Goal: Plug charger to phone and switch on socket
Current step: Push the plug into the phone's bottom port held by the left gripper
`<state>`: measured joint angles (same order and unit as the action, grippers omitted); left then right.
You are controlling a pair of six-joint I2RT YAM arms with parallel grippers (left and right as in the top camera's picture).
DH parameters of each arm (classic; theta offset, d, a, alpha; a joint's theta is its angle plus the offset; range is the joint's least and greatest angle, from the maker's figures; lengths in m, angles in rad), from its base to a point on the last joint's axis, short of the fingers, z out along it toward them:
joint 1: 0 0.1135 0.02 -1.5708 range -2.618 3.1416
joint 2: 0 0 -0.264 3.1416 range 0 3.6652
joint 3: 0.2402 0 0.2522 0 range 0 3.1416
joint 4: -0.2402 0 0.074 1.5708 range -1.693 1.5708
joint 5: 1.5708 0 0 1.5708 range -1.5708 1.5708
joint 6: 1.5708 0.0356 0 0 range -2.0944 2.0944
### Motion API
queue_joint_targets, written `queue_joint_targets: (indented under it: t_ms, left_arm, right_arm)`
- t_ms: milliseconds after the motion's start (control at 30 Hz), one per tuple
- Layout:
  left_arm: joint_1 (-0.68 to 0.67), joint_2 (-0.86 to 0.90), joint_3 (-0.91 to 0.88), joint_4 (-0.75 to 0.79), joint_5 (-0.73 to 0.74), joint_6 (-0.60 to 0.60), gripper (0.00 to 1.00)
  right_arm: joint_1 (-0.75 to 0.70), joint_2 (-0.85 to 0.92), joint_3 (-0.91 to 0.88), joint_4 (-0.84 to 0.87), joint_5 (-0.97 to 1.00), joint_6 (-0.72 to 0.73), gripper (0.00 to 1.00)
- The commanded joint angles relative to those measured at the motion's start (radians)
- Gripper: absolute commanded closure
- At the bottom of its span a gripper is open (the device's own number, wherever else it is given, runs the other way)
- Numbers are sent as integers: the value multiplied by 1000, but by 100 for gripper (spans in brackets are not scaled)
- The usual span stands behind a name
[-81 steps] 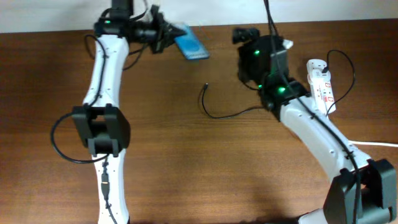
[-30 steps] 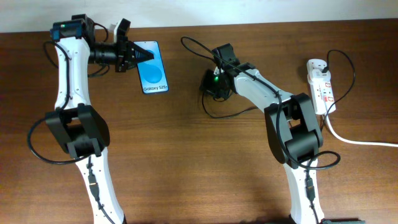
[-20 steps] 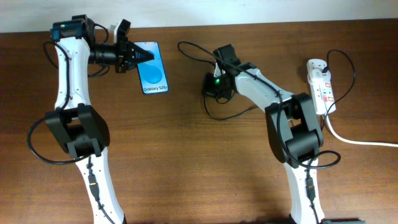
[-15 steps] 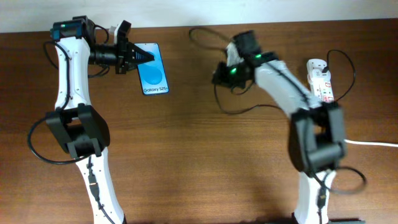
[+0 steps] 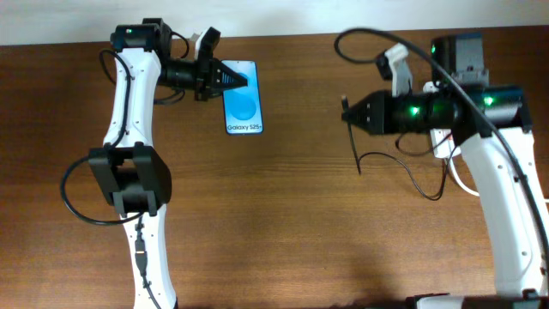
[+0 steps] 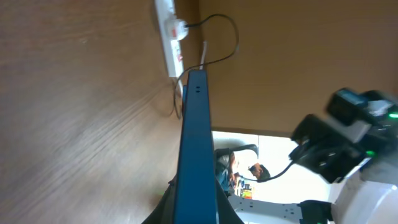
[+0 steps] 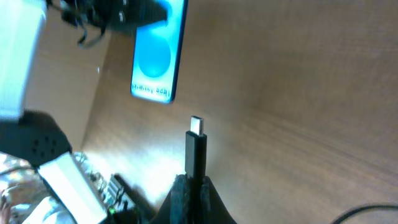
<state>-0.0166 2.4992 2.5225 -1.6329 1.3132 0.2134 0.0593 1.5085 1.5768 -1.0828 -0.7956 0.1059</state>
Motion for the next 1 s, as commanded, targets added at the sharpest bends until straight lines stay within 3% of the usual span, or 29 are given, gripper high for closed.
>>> queue_joint_targets:
  t_ms: [0, 133, 333, 467, 633, 967]
  left_arm:
    - [-1, 6, 8, 37, 183, 17, 100]
    - [-2, 6, 8, 42, 261, 14, 100]
    - [-3, 6, 8, 42, 261, -90, 100]
    - [-3, 6, 8, 43, 261, -92, 100]
    - [-3, 6, 8, 47, 261, -92, 100]
    - [-6, 6, 8, 53, 261, -92, 100]
  right_arm:
    - [-2, -90, -222, 174, -114, 116, 96]
    - [66, -134, -443, 480, -114, 311, 96]
    - [289, -120, -472, 768, 8, 526, 96]
    - [369, -90, -472, 872, 57, 637, 96]
    - [446, -23, -472, 948, 75, 656, 96]
    - [451, 35, -472, 995, 93, 655, 96]
